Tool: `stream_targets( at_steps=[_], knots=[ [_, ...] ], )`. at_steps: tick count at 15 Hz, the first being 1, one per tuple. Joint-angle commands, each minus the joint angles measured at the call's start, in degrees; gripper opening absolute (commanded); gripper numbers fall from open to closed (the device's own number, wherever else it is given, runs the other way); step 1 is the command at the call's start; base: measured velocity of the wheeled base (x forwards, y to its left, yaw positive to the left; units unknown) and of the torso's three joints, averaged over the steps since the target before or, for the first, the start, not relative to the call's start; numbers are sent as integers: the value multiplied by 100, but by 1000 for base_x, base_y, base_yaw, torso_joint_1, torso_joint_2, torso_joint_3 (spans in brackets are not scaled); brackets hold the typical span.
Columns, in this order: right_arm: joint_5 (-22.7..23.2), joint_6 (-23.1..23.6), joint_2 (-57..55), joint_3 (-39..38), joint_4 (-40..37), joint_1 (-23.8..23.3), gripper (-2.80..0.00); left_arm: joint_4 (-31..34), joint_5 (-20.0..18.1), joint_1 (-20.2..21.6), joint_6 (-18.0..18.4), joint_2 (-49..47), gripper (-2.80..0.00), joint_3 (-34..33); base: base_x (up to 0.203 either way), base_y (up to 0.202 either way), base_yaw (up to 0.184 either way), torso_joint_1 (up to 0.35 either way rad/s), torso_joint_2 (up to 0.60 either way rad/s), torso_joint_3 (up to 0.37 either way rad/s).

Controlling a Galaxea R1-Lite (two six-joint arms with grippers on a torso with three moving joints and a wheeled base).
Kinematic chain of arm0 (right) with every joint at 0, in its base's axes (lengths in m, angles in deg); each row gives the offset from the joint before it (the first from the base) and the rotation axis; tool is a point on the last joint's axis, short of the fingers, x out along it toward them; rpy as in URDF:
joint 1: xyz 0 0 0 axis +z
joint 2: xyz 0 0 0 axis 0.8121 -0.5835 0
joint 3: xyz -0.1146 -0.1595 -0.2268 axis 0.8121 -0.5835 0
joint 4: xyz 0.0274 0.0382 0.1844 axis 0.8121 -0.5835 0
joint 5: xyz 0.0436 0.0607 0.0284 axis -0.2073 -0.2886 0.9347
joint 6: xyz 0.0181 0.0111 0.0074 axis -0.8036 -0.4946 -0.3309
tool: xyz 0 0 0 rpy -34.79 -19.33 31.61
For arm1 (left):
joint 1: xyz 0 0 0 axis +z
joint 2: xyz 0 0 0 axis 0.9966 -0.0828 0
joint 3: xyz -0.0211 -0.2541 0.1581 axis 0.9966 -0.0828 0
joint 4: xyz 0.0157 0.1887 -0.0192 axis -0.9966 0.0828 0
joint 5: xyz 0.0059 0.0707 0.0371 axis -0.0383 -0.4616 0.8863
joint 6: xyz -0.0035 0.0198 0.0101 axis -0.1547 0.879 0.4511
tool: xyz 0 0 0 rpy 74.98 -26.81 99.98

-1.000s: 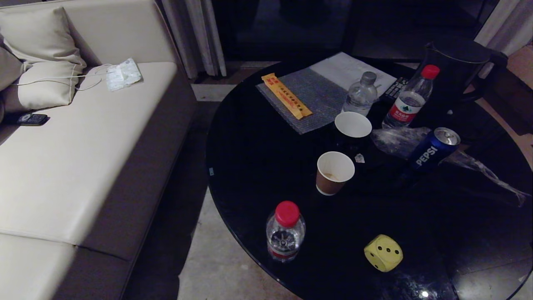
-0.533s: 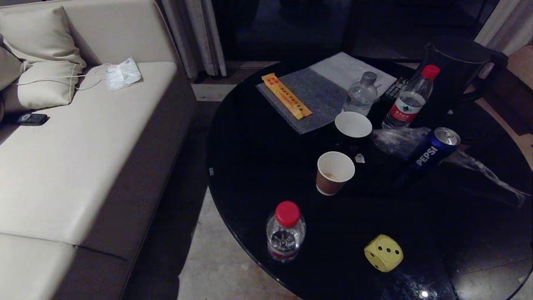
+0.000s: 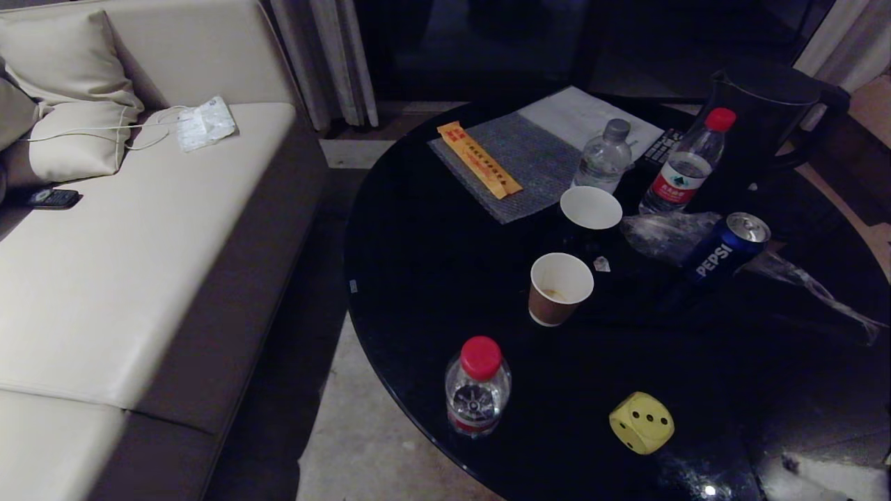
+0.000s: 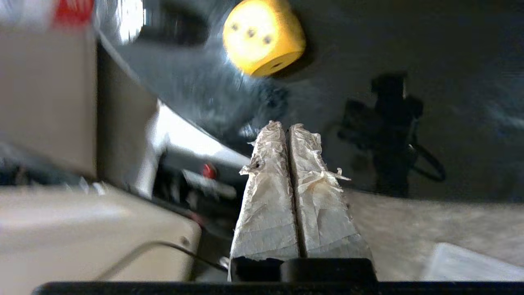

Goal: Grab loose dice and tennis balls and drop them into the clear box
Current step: Pick up toys out of the box

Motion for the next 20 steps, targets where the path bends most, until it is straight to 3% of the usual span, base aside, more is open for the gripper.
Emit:
stream_targets(
  at_steps=[1,5,8,13,16,18,20],
  knots=[
    [25,575,-876,4,150,271,0,-2,4,0,-5,-9,-280,-9,0,0,0,0,0,0],
    [23,1063,-1711,38,1063,591,0,-2,4,0,-5,-1,-280,-9,0,0,0,0,0,0],
    [62,1622,-1802,39,1128,618,0,-2,4,0,-5,-7,-280,-9,0,0,0,0,0,0],
    [67,1877,-2454,137,1323,807,0,-2,4,0,-5,-9,-280,-9,0,0,0,0,0,0],
    [25,1953,-3045,181,2421,1022,0,-2,4,0,-5,-9,-280,-9,0,0,0,0,0,0],
    [-18,2024,-3315,194,2745,1146,0,-2,4,0,-5,-9,-280,-9,0,0,0,0,0,0],
    [-54,2377,-3461,196,2783,1178,0,-2,4,0,-5,-9,-280,-9,0,0,0,0,0,0]
  ],
)
